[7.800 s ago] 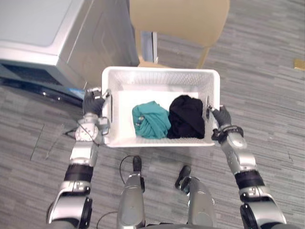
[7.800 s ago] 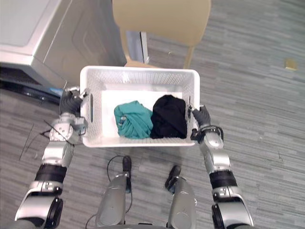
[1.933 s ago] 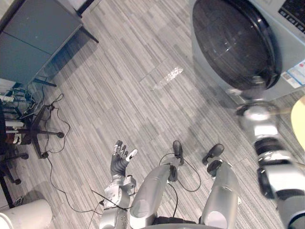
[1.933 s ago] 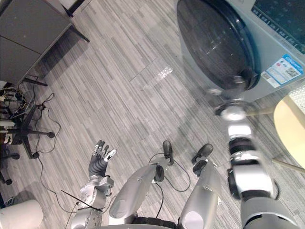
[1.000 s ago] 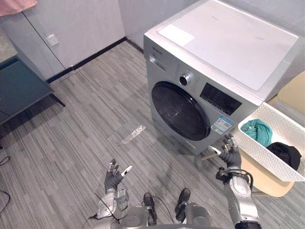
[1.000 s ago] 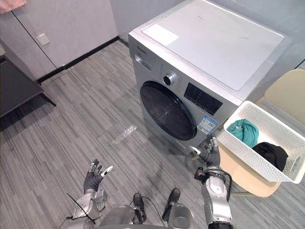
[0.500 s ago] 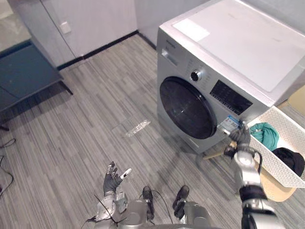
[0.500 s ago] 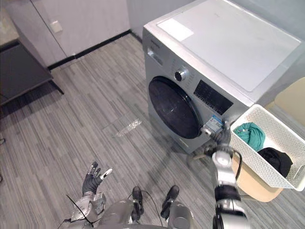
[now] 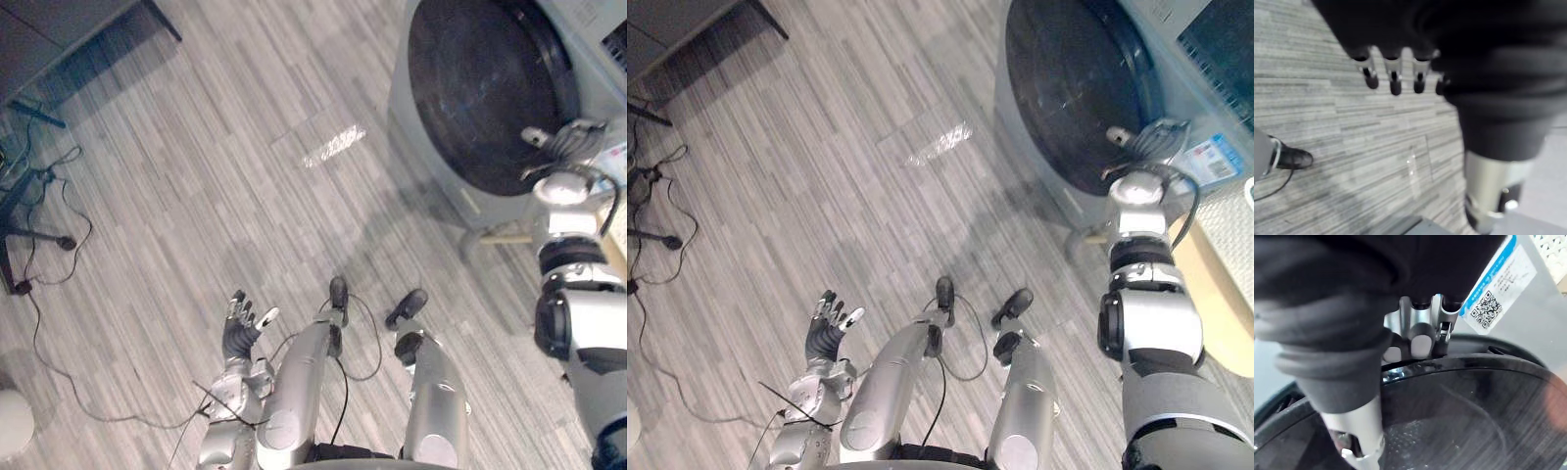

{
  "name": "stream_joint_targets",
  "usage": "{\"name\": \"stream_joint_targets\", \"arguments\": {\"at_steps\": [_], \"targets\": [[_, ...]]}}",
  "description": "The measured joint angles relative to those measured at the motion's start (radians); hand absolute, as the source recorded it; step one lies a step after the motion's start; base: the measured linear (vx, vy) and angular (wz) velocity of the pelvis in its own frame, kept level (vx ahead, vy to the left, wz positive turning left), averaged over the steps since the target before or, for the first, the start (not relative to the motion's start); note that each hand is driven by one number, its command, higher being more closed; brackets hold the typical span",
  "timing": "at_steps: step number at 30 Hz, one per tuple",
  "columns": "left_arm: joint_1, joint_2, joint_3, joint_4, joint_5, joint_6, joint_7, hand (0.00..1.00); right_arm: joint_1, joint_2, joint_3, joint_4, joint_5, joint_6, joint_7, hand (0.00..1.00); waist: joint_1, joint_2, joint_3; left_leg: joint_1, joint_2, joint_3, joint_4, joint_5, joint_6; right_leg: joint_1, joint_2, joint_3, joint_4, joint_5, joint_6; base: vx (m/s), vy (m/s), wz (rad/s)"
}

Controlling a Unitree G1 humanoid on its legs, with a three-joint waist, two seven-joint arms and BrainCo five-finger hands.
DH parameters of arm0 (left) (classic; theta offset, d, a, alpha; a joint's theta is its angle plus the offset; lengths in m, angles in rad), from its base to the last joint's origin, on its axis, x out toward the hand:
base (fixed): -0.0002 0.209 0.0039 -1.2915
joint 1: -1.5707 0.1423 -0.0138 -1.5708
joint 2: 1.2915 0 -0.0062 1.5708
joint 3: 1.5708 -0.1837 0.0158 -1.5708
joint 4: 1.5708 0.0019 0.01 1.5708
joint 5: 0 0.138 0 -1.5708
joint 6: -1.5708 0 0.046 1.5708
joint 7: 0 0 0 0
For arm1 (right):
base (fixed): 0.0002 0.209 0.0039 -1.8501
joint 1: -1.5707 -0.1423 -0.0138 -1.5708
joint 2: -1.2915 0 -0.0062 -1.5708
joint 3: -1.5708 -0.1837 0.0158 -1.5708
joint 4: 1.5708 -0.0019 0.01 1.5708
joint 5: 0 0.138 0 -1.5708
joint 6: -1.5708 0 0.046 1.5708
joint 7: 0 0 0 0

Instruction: Pick up the laundry basket with both hands and put the clothes into the washing machine.

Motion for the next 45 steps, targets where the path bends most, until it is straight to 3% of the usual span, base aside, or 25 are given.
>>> {"name": "stream_joint_targets", "arguments": {"at_steps": [1, 2, 3, 4, 5, 6, 7, 8, 12, 15, 18, 20, 23, 25, 31, 32, 33, 37, 42, 45], "targets": [[-0.012, -0.006, -0.013, -0.011, 0.000, -0.002, 0.008, 0.00, -0.017, -0.033, 0.000, -0.001, 0.016, -0.010, 0.000, 0.00, 0.009, 0.017, 0.008, -0.016, 0.002, -0.004, -0.021, 0.013, -0.020, -0.008, -0.003, 0.026, 0.056, -0.048, 0.019, -0.14, -0.030, 0.27], [-0.014, -0.009, -0.015, -0.015, 0.000, -0.003, 0.009, 0.00, -0.025, -0.048, 0.000, -0.001, 0.021, -0.013, 0.000, 0.00, 0.020, 0.020, 0.009, -0.022, 0.001, -0.006, -0.039, 0.021, -0.033, -0.007, 0.000, 0.036, 0.068, -0.073, 0.029, -0.15, -0.044, 0.15], [-0.020, -0.009, -0.017, -0.014, 0.000, -0.002, 0.011, 0.00, -0.033, -0.068, 0.000, -0.001, 0.030, -0.016, 0.001, 0.00, 0.034, 0.020, 0.010, -0.026, -0.001, -0.003, -0.072, 0.025, -0.069, 0.003, 0.001, 0.047, 0.055, -0.116, 0.036, -0.17, -0.045, 0.05], [-0.034, -0.015, -0.016, -0.015, 0.000, -0.002, 0.015, 0.00, -0.043, -0.094, 0.003, -0.010, 0.047, -0.017, 0.013, 1.00, 0.040, 0.015, 0.015, -0.082, -0.007, -0.026, 0.074, 0.032, -0.007, -0.023, -0.021, 0.028, 0.040, -0.124, 0.023, -0.18, -0.040, -0.29], [-0.032, -0.024, -0.012, -0.012, -0.001, -0.002, 0.022, 0.00, -0.040, -0.090, 0.028, -0.011, 0.060, -0.018, 0.039, 1.00, 0.070, 0.016, 0.014, -0.090, 0.010, -0.079, 0.193, 0.012, 0.016, -0.037, -0.012, 0.015, 0.039, -0.118, 0.034, -0.16, -0.036, -0.58], [-0.025, -0.026, -0.012, -0.010, -0.002, -0.002, 0.028, 0.00, -0.039, -0.078, 0.049, -0.009, 0.062, -0.012, 0.053, 1.00, 0.083, 0.021, 0.011, -0.058, 0.030, -0.094, 0.143, -0.059, -0.001, -0.046, -0.003, 0.006, 0.056, -0.111, 0.042, -0.13, -0.043, -0.36], [-0.062, -0.018, -0.018, 0.008, -0.002, 0.000, 0.031, 0.00, -0.014, -0.068, 0.067, -0.003, 0.062, -0.005, 0.067, 1.00, 0.064, 0.011, 0.018, -0.065, 0.009, -0.082, 0.119, -0.042, -0.013, -0.060, -0.042, 0.049, 0.134, -0.118, 0.028, -0.07, -0.059, 0.09], [-0.070, -0.021, -0.017, 0.007, -0.002, -0.004, 0.032, 0.00, -0.012, -0.071, 0.072, -0.009, 0.050, -0.019, 0.062, 1.00, 0.061, 0.011, 0.017, -0.068, 0.010, -0.082, 0.106, -0.035, -0.019, -0.056, -0.035, 0.045, 0.109, -0.131, 0.014, -0.09, -0.095, 0.46], [-0.074, -0.017, -0.017, 0.009, -0.002, -0.003, 0.036, 0.00, 0.009, -0.073, 0.075, -0.003, 0.060, 0.004, 0.105, 1.00, 0.062, 0.015, 0.015, -0.056, 0.022, -0.127, 0.016, 0.005, -0.056, -0.019, -0.014, -0.040, 0.042, -0.121, 0.011, -0.07, -0.101, 0.32], [-0.074, -0.015, -0.018, 0.009, -0.010, -0.004, 0.036, 0.00, 0.038, 0.013, 0.120, -0.014, 0.089, 0.015, 0.150, 1.00, 0.087, 0.015, 0.015, -0.036, 0.038, -0.131, -0.005, 0.032, -0.066, 0.000, 0.003, -0.052, 0.039, -0.123, 0.004, -0.02, -0.095, 0.09], [-0.082, -0.015, -0.019, 0.025, -0.012, -0.003, 0.035, 0.00, 0.103, 0.106, 0.168, -0.140, 0.096, 0.017, 0.170, 1.00, 0.106, 0.015, 0.015, -0.027, 0.053, -0.135, -0.025, 0.061, -0.066, 0.017, 0.016, -0.077, 0.027, -0.122, -0.007, 0.02, -0.072, 0.12], [-0.082, -0.015, -0.018, 0.042, -0.012, -0.003, 0.035, 0.00, 0.141, 0.169, 0.210, -0.240, 0.096, 0.015, 0.184, 1.00, 0.108, 0.015, 0.015, -0.016, 0.060, -0.137, -0.027, 0.090, -0.064, 0.040, 0.019, -0.094, 0.031, -0.126, -0.029, 0.09, -0.062, 0.17], [-0.084, -0.015, -0.013, 0.062, -0.012, -0.002, 0.034, 0.00, 0.184, 0.272, 0.276, -0.348, 0.101, -0.008, 0.208, 1.00, 0.110, 0.015, 0.015, 0.009, 0.060, -0.133, -0.021, 0.097, -0.057, 0.071, 0.019, -0.097, 0.030, -0.126, -0.031, 0.09, -0.018, 0.09], [-0.084, -0.008, -0.008, 0.065, -0.012, -0.002, 0.034, 0.00, 0.226, 0.388, 0.342, -0.409, 0.121, -0.025, 0.231, 1.00, 0.111, 0.015, 0.015, 0.025, 0.059, -0.134, -0.020, 0.096, -0.056, 0.093, 0.019, -0.096, 0.028, -0.130, -0.031, 0.10, -0.014, 0.11], [-0.081, 0.007, 0.010, 0.065, -0.010, 0.000, 0.033, 0.00, 0.295, 0.574, 0.489, -0.442, 0.145, -0.040, 0.287, 1.00, 0.121, 0.013, 0.015, 0.071, 0.056, -0.144, -0.054, 0.092, -0.062, 0.142, 0.020, -0.117, 0.024, -0.148, -0.024, 0.04, -0.028, 0.12], [-0.079, 0.010, 0.019, 0.065, -0.010, 0.000, 0.033, 0.00, 0.295, 0.587, 0.489, -0.442, 0.144, -0.040, 0.286, 0.00, 0.121, 0.006, 0.015, 0.079, 0.056, -0.145, -0.064, 0.094, -0.064, 0.147, 0.021, -0.119, 0.019, -0.149, -0.024, -0.02, -0.015, 0.14], [-0.077, 0.011, 0.029, 0.065, -0.010, 0.000, 0.033, 0.00, 0.295, 0.591, 0.487, -0.442, 0.143, -0.042, 0.285, 0.00, 0.120, 0.001, 0.016, 0.085, 0.056, -0.144, -0.071, 0.096, -0.067, 0.152, 0.023, -0.119, 0.015, -0.149, -0.024, -0.03, -0.021, 0.07], [-0.037, 0.041, 0.062, 0.052, -0.008, 0.001, 0.035, 0.00, 0.304, 0.575, 0.429, -0.442, 0.092, -0.051, 0.264, 0.00, 0.105, -0.075, 0.010, 0.106, 0.072, -0.117, -0.088, 0.101, -0.073, 0.158, 0.042, -0.100, -0.017, -0.139, -0.018, -0.02, -0.017, -0.14], [-0.030, 0.051, 0.071, 0.052, 0.001, 0.003, 0.035, 0.00, 0.425, 0.511, 0.313, -0.500, 0.084, -0.045, 0.223, 0.00, 0.074, -0.145, 0.013, 0.168, 0.093, -0.070, -0.089, 0.093, -0.064, 0.209, 0.074, -0.059, -0.076, -0.108, -0.014, 0.01, 0.000, -0.26], [-0.020, 0.047, 0.070, 0.053, 0.001, 0.014, 0.031, 0.00, 0.540, 0.481, 0.218, -0.610, 0.084, -0.040, 0.212, 0.00, 0.045, -0.166, 0.014, 0.226, 0.104, -0.029, -0.086, 0.073, -0.054, 0.256, 0.092, -0.027, -0.115, -0.088, -0.007, 0.02, 0.017, -0.36]]}}
